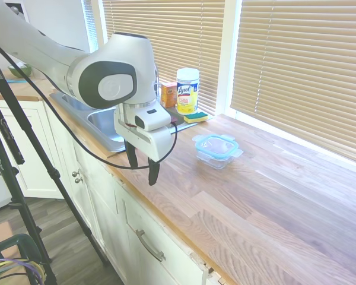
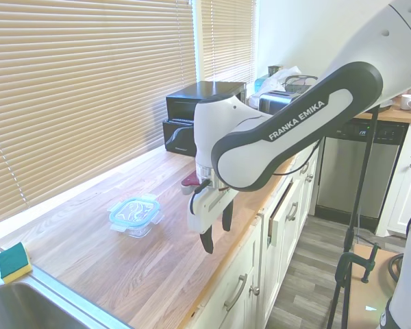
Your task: Uncover the lid of the food container
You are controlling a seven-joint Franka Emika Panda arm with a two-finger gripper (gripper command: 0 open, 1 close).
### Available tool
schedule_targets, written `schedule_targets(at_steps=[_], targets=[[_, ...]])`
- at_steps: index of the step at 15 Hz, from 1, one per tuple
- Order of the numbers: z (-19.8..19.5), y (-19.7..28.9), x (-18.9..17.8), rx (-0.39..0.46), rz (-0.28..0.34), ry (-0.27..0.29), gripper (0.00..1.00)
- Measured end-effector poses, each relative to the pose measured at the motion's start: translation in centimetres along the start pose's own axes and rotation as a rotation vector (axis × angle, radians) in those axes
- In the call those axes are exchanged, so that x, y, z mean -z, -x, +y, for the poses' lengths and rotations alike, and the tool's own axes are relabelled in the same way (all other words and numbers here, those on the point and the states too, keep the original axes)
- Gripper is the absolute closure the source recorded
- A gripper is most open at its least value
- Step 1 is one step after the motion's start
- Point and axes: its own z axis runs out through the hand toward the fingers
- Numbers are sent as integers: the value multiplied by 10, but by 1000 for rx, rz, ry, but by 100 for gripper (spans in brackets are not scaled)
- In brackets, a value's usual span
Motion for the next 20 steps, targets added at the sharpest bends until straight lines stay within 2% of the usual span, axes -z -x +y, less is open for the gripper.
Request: schedule_targets(at_steps=[2, 6, 9, 12, 20], targets=[[-1, -1, 0, 4, -1, -9, 0], [-12, 2, 4, 22, 42, -41, 0], [-36, 6, 18, 32, 95, -62, 0], [-73, 10, 27, 44, 172, -59, 0], [-186, 2, 19, 43, 371, -16, 0]])
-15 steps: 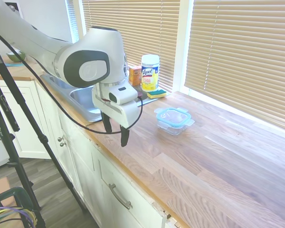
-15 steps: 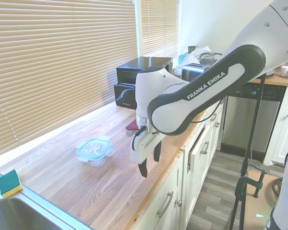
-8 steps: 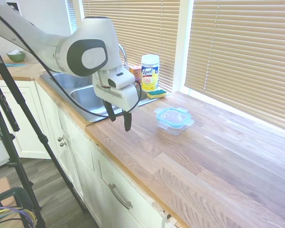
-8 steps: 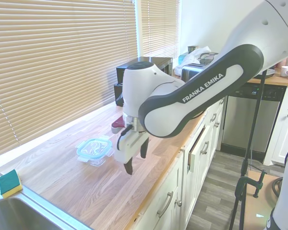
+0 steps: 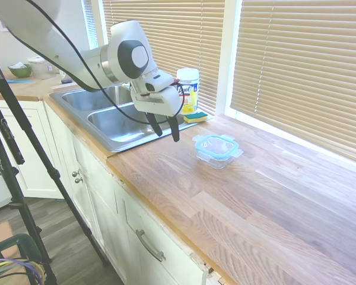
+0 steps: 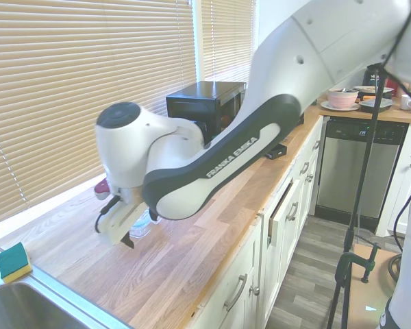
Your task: Uncover the lid of the food container
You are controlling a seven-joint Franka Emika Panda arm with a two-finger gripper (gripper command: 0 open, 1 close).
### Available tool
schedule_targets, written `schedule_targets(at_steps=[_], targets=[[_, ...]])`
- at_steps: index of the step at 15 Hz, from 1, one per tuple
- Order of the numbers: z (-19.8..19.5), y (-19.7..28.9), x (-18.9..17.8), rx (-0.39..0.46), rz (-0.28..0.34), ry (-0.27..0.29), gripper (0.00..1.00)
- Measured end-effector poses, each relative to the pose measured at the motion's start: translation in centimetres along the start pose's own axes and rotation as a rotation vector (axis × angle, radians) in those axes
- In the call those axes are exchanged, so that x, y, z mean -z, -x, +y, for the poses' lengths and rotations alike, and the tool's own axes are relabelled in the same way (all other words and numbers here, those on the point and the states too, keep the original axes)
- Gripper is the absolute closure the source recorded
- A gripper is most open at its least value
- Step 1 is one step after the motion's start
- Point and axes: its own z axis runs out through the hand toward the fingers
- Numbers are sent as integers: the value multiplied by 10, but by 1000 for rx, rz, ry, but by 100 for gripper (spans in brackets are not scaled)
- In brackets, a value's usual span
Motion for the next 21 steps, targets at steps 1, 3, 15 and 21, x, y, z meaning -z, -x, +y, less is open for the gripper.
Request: schedule_targets(at_steps=[1, 3, 15, 21], targets=[[-13, 1, -3, 6, 28, 13, 0], [-35, 2, -7, 13, 96, 38, 0], [-76, -17, -78, 57, 295, 202, 0], [-79, -15, -84, 68, 309, 228, 100]])
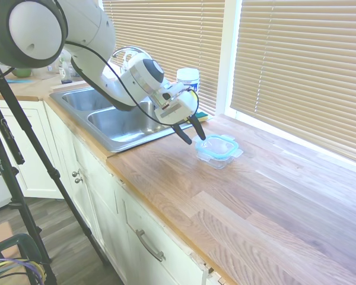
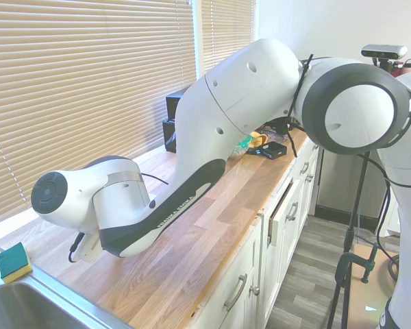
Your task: Uncover the lid of the food container
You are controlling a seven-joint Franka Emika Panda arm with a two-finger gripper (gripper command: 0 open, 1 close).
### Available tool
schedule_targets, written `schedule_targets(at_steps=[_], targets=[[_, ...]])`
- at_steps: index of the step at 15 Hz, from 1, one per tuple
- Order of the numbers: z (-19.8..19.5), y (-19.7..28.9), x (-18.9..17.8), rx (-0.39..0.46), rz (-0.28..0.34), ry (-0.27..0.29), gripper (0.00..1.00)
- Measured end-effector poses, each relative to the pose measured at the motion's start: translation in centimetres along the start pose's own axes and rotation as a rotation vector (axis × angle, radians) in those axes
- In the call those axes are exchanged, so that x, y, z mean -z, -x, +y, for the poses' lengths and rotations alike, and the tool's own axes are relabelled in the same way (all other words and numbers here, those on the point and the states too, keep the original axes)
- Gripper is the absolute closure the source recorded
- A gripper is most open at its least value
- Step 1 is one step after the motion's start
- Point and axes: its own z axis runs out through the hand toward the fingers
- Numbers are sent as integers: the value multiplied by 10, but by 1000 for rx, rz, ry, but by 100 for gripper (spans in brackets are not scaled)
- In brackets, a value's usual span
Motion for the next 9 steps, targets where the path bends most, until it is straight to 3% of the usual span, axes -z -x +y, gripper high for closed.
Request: schedule_targets(at_steps=[9], targets=[[0, 1, -5, 6, 8, 18, 100]])
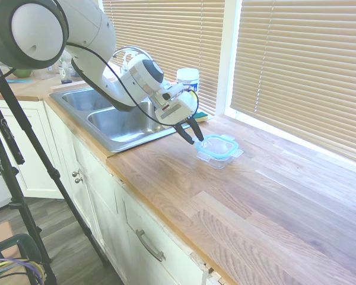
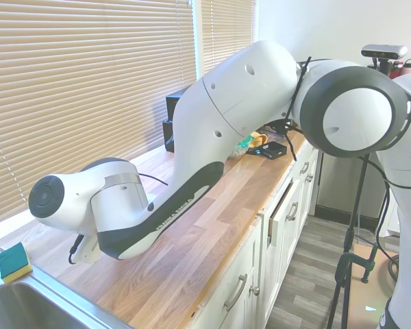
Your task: Uncover the lid of the food container
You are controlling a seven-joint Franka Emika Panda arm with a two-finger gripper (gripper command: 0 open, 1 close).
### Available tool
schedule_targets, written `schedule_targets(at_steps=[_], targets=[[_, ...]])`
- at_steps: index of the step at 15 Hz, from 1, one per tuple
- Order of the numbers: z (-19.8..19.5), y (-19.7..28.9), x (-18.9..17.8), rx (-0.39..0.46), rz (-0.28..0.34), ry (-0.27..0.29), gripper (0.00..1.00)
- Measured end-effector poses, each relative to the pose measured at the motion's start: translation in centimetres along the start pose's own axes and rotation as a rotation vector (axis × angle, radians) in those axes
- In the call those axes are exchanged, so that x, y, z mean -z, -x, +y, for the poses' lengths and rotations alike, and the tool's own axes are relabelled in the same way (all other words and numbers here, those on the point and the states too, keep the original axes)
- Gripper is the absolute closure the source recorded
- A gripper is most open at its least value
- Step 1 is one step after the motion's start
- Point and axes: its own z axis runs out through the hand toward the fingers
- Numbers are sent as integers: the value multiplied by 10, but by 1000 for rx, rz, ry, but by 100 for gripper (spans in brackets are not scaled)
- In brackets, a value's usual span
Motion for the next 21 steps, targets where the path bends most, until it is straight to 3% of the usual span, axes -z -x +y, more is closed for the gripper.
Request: schedule_targets(at_steps=[11, 16, 21], targets=[[3, -12, -4, -27, -8, 8, 100], [14, -39, -8, -88, -85, -16, 100], [29, -71, 20, -155, -150, -79, 100]])
